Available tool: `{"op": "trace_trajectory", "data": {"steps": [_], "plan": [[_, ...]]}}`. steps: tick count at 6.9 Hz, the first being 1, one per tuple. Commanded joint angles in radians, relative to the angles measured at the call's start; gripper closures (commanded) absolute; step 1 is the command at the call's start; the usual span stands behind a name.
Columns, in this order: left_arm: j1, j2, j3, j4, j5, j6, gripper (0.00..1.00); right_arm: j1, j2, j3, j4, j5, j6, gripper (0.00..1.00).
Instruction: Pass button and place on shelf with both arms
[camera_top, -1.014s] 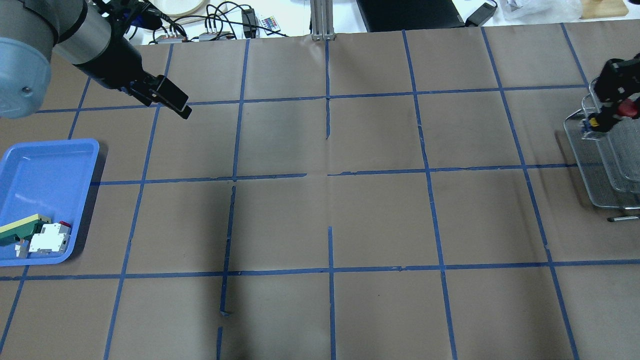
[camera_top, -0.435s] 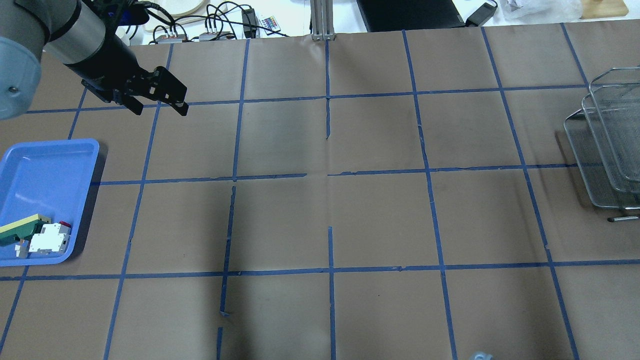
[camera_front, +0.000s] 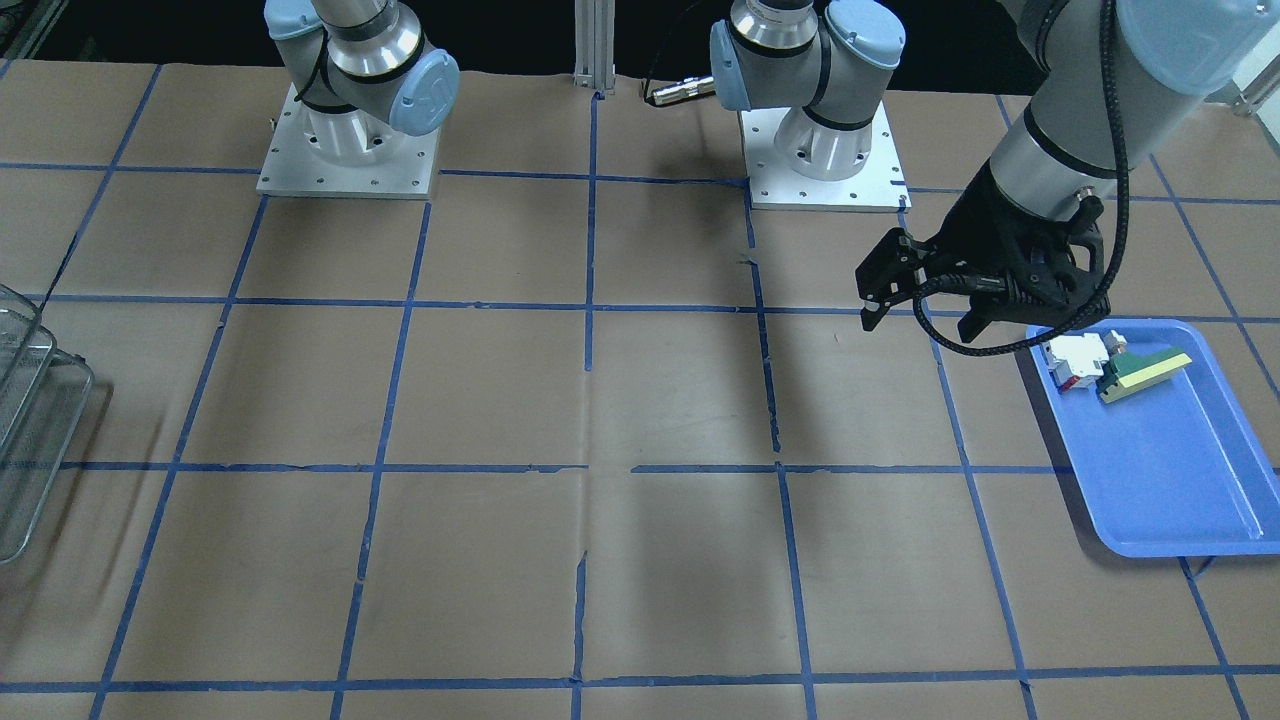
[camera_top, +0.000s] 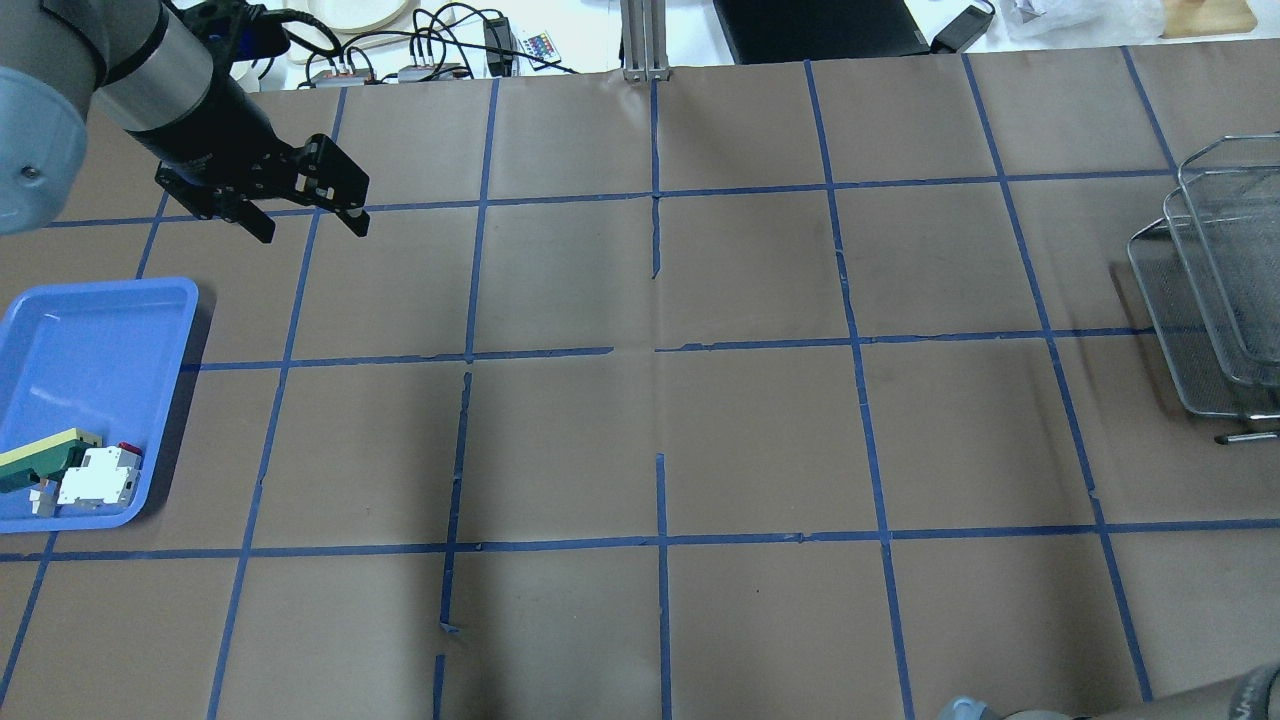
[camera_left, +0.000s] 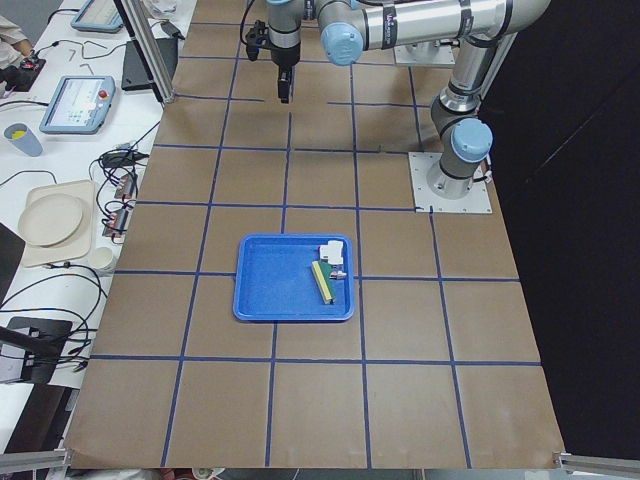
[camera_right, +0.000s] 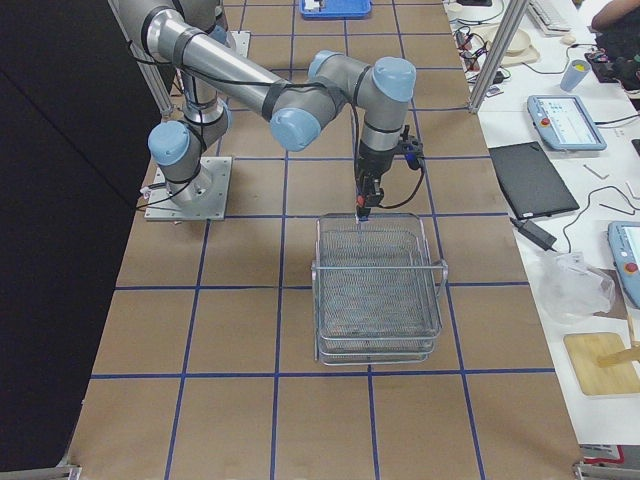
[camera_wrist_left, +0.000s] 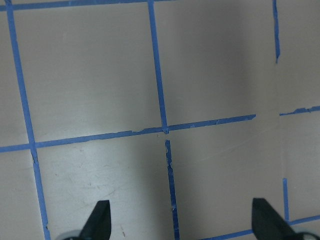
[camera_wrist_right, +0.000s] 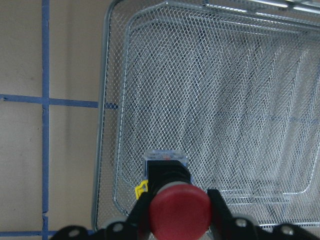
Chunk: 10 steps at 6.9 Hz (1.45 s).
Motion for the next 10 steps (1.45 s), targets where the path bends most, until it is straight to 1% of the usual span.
{"op": "trace_trajectory", "data": {"steps": [1, 2, 3, 4, 5, 6, 7, 8, 9, 10], "plan": [[-0.001, 0.004, 0.007, -0.008, 0.012, -0.016, 0.00, -0.009, 0.029, -0.001, -0.031, 0.001, -0.003, 0.81], [-0.001, -0.002, 0.006, -0.008, 0.005, -0.045, 0.00, -0.008, 0.045, -0.001, -0.054, 0.002, -0.001, 0.73], [-0.003, -0.006, -0.002, 0.003, 0.005, -0.092, 0.00, -0.008, 0.045, 0.001, -0.055, 0.001, 0.006, 0.44], [-0.001, -0.004, 0.004, 0.008, 0.008, -0.082, 0.00, -0.009, 0.045, 0.008, -0.055, -0.001, 0.008, 0.21], [-0.001, 0.002, 0.004, 0.008, 0.025, -0.084, 0.00, -0.009, 0.045, 0.011, -0.052, -0.005, 0.009, 0.17], [-0.001, 0.002, 0.004, 0.008, 0.027, -0.085, 0.00, -0.009, 0.034, 0.011, -0.033, -0.007, 0.009, 0.12], [-0.001, 0.002, 0.006, 0.006, 0.027, -0.094, 0.00, -0.009, 0.001, 0.007, 0.022, -0.005, 0.009, 0.06], [0.000, -0.001, 0.007, 0.008, 0.028, -0.094, 0.00, -0.008, -0.080, 0.014, 0.104, 0.001, 0.031, 0.01], [0.000, 0.002, 0.004, 0.006, 0.028, -0.096, 0.00, 0.007, -0.166, 0.016, 0.211, 0.015, 0.110, 0.00], [0.000, 0.004, 0.006, 0.006, 0.028, -0.096, 0.00, 0.044, -0.231, 0.024, 0.303, 0.154, 0.222, 0.00]]}}
